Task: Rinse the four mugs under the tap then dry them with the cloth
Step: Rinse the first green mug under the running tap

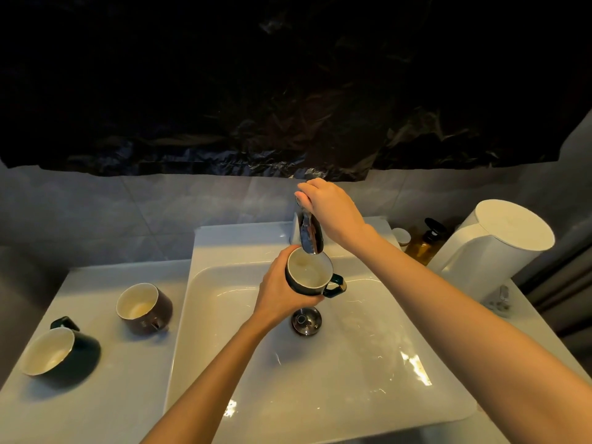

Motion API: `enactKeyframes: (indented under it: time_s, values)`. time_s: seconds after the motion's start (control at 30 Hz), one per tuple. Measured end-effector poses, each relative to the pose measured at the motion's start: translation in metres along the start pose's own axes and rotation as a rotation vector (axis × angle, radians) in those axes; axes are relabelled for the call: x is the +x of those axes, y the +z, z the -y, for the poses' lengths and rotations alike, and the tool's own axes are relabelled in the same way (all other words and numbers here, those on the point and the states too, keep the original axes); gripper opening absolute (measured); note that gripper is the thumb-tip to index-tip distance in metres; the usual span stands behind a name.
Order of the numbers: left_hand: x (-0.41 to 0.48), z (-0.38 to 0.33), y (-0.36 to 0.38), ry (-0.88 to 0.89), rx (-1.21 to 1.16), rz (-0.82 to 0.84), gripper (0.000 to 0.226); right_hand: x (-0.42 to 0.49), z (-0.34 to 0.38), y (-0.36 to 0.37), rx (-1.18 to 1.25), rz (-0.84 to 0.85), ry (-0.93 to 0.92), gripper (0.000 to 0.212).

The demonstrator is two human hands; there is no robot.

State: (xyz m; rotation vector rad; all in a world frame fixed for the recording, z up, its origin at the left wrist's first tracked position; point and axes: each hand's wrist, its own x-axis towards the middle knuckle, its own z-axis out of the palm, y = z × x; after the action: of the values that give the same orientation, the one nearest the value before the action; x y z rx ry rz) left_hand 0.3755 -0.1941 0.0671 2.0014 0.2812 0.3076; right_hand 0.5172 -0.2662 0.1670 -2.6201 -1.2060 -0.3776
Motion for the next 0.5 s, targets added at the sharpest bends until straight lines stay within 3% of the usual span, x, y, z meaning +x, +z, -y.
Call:
enactKeyframes:
  time_s: [0.27, 0.43, 0.5]
  values:
    - [0.001, -0.001, -0.001, 0.014, 0.009, 0.009, 0.089, 0.006, -0.001, -0.001, -0.002, 0.013, 0.022, 0.038]
    - [0.002, 0.002, -0.004, 0.027, 0.031, 0.010, 0.091, -0.015, 0.002, -0.010, 0.237, 0.075, 0.075, 0.050]
    - [0.001, 0.005, -0.007, 0.034, 0.038, 0.017, 0.091, -0.038, 0.002, -0.010, 0.339, -0.020, 0.080, 0.048]
